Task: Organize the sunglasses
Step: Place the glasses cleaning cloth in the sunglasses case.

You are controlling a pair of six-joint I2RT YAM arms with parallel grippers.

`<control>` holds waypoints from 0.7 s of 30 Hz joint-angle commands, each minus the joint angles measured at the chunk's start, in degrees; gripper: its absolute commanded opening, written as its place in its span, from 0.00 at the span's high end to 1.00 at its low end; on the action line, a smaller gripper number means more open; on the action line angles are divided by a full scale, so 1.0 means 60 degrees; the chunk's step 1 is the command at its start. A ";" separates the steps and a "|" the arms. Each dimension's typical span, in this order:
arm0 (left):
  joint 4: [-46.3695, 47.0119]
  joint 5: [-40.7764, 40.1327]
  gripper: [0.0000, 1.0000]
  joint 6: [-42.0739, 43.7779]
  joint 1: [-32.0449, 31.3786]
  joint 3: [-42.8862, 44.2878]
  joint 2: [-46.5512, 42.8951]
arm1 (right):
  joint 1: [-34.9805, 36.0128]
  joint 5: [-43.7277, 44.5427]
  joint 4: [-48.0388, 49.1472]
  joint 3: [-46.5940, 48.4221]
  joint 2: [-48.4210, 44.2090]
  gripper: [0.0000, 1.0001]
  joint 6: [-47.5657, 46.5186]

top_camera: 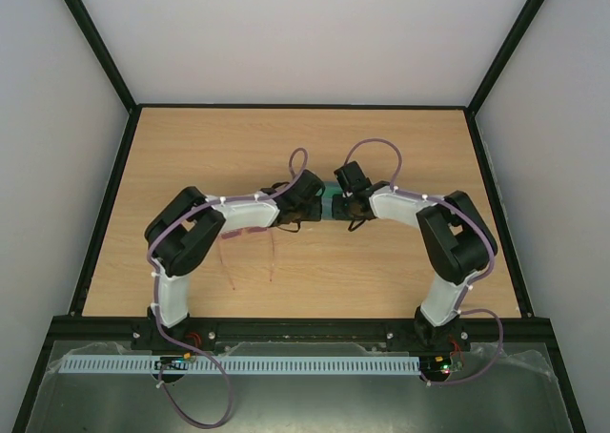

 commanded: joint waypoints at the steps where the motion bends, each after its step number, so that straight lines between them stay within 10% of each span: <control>1: -0.0054 -0.0218 0.91 0.0000 0.0015 -0.0059 -0.0806 | 0.0022 0.0202 -0.0267 -0.0066 -0.0582 0.71 0.0023; 21: -0.1163 -0.0933 0.56 -0.0887 0.1589 -0.4892 -0.8084 | 0.2932 -0.0357 -0.0355 -0.0011 -0.1988 0.48 -0.0608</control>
